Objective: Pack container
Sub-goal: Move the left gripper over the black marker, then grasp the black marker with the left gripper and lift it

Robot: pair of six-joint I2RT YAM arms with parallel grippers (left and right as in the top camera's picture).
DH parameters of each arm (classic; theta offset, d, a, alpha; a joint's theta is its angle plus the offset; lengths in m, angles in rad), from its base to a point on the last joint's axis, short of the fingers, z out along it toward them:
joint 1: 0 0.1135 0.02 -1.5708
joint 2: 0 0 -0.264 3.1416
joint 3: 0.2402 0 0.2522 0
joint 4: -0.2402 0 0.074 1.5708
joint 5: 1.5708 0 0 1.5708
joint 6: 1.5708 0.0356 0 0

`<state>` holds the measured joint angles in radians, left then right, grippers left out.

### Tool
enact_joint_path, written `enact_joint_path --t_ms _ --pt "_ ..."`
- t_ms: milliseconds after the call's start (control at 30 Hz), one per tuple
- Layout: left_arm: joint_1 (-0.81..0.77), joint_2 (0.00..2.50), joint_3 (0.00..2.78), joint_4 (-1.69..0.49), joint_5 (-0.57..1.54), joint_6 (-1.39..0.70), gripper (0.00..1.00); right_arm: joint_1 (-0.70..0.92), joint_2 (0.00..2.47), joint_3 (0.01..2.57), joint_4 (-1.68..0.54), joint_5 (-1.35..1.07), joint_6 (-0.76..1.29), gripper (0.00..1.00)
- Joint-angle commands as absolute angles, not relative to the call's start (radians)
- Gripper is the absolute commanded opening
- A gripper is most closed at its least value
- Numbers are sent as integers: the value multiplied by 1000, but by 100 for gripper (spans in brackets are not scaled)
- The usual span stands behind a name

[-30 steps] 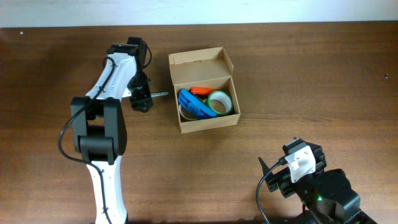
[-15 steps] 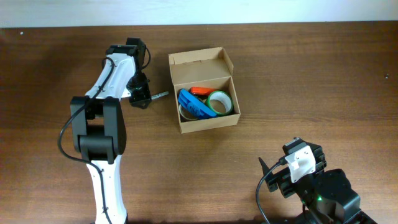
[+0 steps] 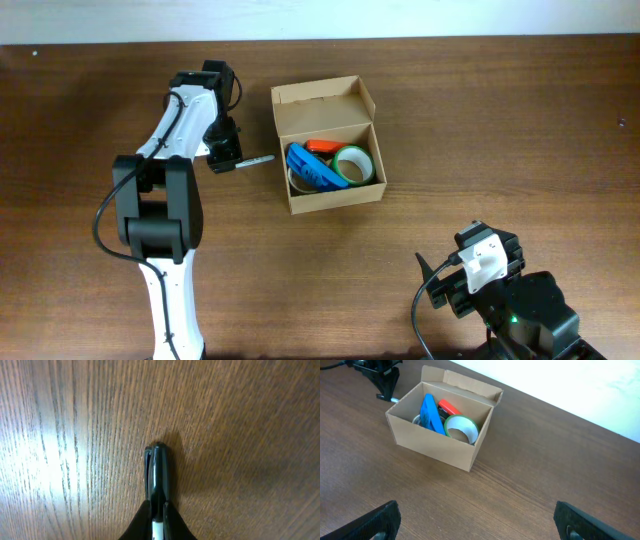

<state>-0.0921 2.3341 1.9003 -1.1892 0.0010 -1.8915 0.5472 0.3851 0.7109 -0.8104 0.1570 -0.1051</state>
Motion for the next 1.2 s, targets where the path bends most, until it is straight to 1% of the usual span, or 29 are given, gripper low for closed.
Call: enact_joint_path --t_ms 0,33,100,200,333,400,600,800,833,867,933,1033,1100,1167 --pt "-87 2358 1899 -1196 13 -1869 28 542 377 706 -808 162 -96 99" --pt "-88 2356 1900 -1196 14 -1869 31 542 377 706 -808 162 -96 99" --pt "-94 2356 1903 -1193 18 -1869 33 542 377 706 -808 162 -96 99" --pt "-110 2356 1904 -1179 28 -1869 41 542 377 706 -808 162 -96 99" --pt "-134 2356 1904 -1154 20 -1869 44 542 377 706 -808 162 -96 99" --pt "-144 2356 1904 -1139 10 -1869 47 542 377 706 -808 162 -96 99" --pt "-162 2357 1900 -1129 -39 -1869 47 542 377 706 -808 162 -96 99" --pt "-163 2375 1895 -1129 -41 -1869 47 542 377 706 -808 162 -96 99" --pt "-163 2379 1895 -1129 -41 -1869 46 542 377 706 -808 162 -96 99" --pt "-163 2381 1895 -1129 -41 -1869 43 542 377 706 -808 162 -96 99" --pt "-163 2381 1895 -1129 -41 -1869 34 542 377 706 -808 162 -96 99" --pt "-163 2381 1895 -1130 -41 -1869 26 542 377 706 -808 162 -96 99" --pt "-163 2381 1895 -1139 -41 -1869 14 542 377 706 -808 162 -96 99" --pt "-163 2381 1895 -1140 -41 -1869 10 542 377 706 -808 162 -96 99"
